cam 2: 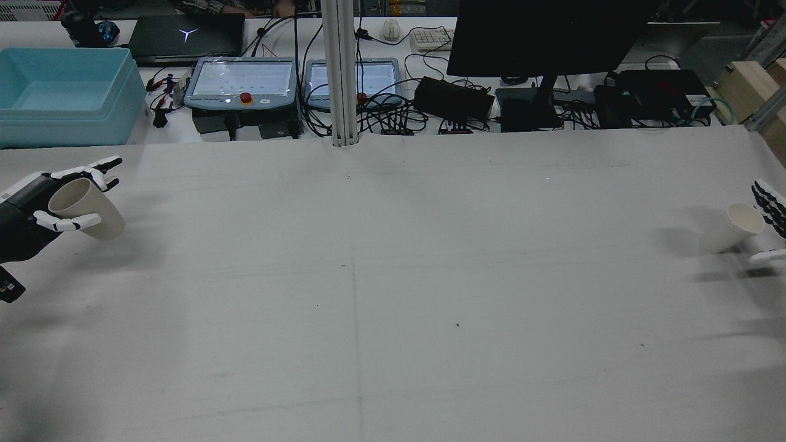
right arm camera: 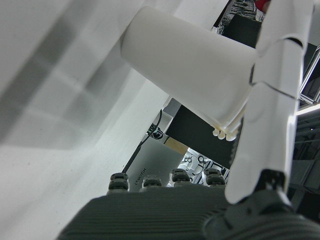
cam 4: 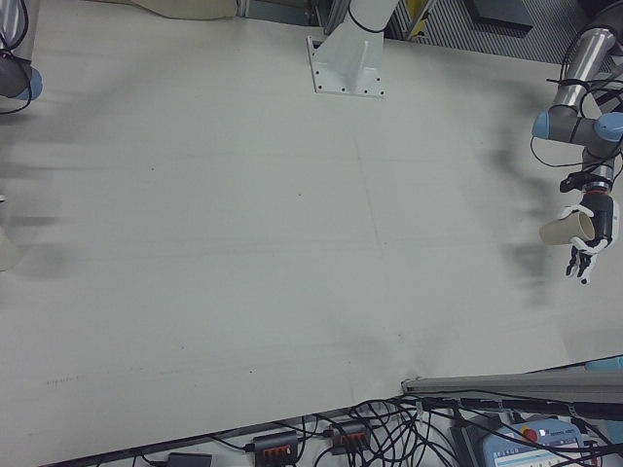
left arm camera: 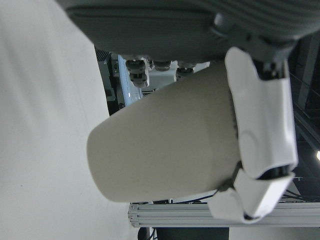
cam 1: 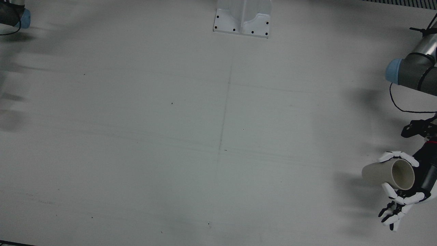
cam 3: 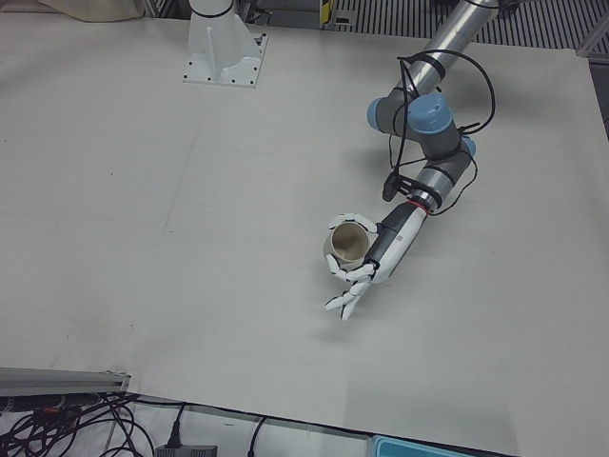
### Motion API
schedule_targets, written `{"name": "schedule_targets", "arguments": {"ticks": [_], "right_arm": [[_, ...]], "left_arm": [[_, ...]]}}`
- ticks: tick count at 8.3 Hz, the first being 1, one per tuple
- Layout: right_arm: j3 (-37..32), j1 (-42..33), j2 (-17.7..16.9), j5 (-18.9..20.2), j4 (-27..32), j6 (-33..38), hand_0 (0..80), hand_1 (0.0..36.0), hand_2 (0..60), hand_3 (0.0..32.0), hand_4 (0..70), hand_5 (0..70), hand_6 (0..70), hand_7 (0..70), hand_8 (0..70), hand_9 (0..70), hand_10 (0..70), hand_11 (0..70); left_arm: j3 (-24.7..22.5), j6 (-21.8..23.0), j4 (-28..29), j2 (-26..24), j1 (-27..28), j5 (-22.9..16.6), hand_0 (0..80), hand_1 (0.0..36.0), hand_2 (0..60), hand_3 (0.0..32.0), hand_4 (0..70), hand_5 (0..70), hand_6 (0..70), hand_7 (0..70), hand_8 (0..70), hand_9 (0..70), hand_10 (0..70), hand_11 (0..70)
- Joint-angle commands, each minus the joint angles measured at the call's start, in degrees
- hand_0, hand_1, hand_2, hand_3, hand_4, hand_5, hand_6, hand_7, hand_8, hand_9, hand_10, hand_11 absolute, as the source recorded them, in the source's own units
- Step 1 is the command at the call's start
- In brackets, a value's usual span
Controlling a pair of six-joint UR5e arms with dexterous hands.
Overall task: Pour water
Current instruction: 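Close the right hand fingers around the white cup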
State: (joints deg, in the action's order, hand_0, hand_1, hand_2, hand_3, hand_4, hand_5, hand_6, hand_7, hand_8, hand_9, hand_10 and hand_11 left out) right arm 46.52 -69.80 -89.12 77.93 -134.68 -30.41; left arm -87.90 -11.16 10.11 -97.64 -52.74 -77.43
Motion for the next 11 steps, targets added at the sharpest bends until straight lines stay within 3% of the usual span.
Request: {"name": "schedule_targets", "arguments": {"ticks": [1,2,5,9,10,11], "right_arm": [[0.1,0.6,0.7,0.0,-0.1,-0.4,59.3,24.8,4.2,12.8,0.0,12.3,5.9,5.8,0.3,0.0,5.0,10.2],[0.3,0.9,1.3,0.0,-0.4,-0.5,60.2,26.3,6.7,12.2,0.0,13.5,6.7,7.0,0.3,0.0,5.8,11.5],[0.4,2.1,2.7,-0.1,-0.7,-1.4,62.7,29.2,13.0,3.2,0.0,18.0,10.8,12.6,1.9,3.9,8.2,15.2],[2.0,2.0,2.6,-0.8,-3.4,-1.8,63.4,29.7,14.2,2.0,0.6,19.5,12.2,14.7,3.4,5.9,9.5,17.0],[2.4,2.0,2.6,-0.9,-4.0,-1.8,74.7,32.8,29.0,0.0,27.0,70.0,56.1,67.1,53.5,68.8,55.9,70.0],[3.0,2.0,2.6,-0.9,-4.2,-1.8,74.7,32.8,29.0,0.0,27.0,70.0,56.1,67.1,53.5,68.8,55.9,70.0]], "left_arm": [[0.0,-0.1,0.0,-0.1,0.0,0.0,61.6,36.0,60.0,0.0,60.4,70.0,8.7,14.1,1.5,2.8,6.6,12.4],[0.1,-0.1,0.0,0.0,0.0,0.0,61.3,36.0,60.0,0.0,60.1,70.0,8.6,14.0,1.5,2.8,6.6,12.4],[0.1,-0.1,0.0,0.0,0.0,0.0,61.0,36.0,60.0,0.0,59.8,70.0,8.4,13.5,1.3,2.7,6.6,12.4],[0.2,0.0,0.1,0.1,-0.1,0.0,60.4,36.0,60.0,0.0,59.5,70.0,8.4,13.3,1.5,2.7,6.5,12.2],[0.1,0.0,0.1,0.1,-0.1,0.0,60.3,36.0,60.0,0.0,59.6,70.0,8.4,13.5,1.5,2.8,6.6,12.2],[0.1,0.0,0.1,0.2,-0.1,0.0,60.4,36.0,60.0,0.0,59.6,70.0,8.4,13.4,1.5,2.7,6.5,12.2]]}}
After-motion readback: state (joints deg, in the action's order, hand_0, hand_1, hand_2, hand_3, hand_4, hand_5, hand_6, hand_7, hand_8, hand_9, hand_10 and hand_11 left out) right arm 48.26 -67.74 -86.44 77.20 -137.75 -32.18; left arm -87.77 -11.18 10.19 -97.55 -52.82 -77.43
